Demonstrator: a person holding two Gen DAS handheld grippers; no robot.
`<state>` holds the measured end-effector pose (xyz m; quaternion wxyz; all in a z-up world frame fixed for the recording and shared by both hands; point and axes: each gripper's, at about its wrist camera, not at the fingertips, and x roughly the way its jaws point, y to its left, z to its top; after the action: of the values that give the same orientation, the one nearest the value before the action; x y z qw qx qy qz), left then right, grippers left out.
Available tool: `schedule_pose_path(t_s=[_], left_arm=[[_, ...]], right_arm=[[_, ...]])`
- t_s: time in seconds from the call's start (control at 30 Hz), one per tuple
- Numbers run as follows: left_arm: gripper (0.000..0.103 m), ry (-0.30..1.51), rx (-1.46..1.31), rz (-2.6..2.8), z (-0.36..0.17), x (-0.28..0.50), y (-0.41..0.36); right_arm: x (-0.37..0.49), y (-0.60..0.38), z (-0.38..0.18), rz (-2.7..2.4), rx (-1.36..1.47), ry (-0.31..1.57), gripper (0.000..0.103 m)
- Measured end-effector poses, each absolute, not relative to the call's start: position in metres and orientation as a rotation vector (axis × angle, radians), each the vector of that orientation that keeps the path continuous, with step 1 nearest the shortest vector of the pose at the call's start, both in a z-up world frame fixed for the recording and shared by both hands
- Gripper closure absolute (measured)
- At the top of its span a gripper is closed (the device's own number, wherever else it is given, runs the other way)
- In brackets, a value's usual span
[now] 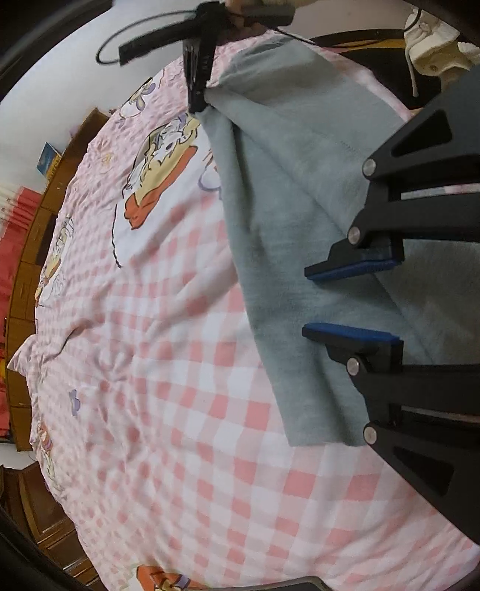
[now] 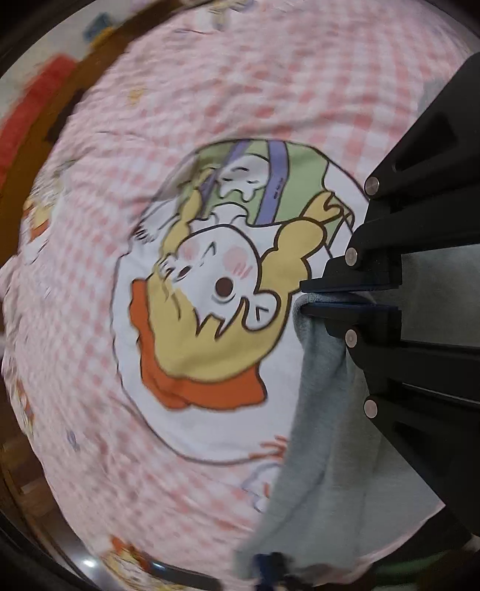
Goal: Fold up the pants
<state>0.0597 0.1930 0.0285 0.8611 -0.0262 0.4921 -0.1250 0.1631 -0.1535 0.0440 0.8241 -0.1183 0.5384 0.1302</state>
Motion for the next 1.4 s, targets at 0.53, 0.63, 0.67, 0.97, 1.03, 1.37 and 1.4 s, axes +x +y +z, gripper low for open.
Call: schedule_pose_path(t_s=[0.53,0.63,0.67,0.97,1.03,1.37,1.4], left_arm=[[0.078,1.031,-0.071,-0.261,0.028,0.06,0.196],[0.078,1.035,-0.071,-0.263,0.028,0.06,0.196],[0.078,1.035,-0.07,-0.262,0.028,0.059,0.196],[0.078,1.047,-0.044,-0.263,0.03,0.06,0.192],[0.078,1.045,-0.044,-0.261,0.03,0.06,0.192],[0.078,1.036,-0.055,-0.269,0.028,0.059,0.194],[0.078,1.034,-0.059,-0.269,0.028,0.058,0.195]], right_arm=[[0.152,-0.112,0.079,0.503,-0.478,1.042,0.071],[0.155,-0.095,0.071,0.583,-0.511,1.083,0.071],[0.156,-0.085,0.064,0.613,-0.537,1.112,0.071],[0.132,-0.048,0.03,0.703,-0.778,1.135,0.071],[0.134,-0.049,0.027,0.703,-0.766,1.16,0.077],[0.156,-0.055,0.03,0.457,-0.738,1.036,0.103],[0.164,-0.059,0.03,0.467,-0.695,1.059,0.103]])
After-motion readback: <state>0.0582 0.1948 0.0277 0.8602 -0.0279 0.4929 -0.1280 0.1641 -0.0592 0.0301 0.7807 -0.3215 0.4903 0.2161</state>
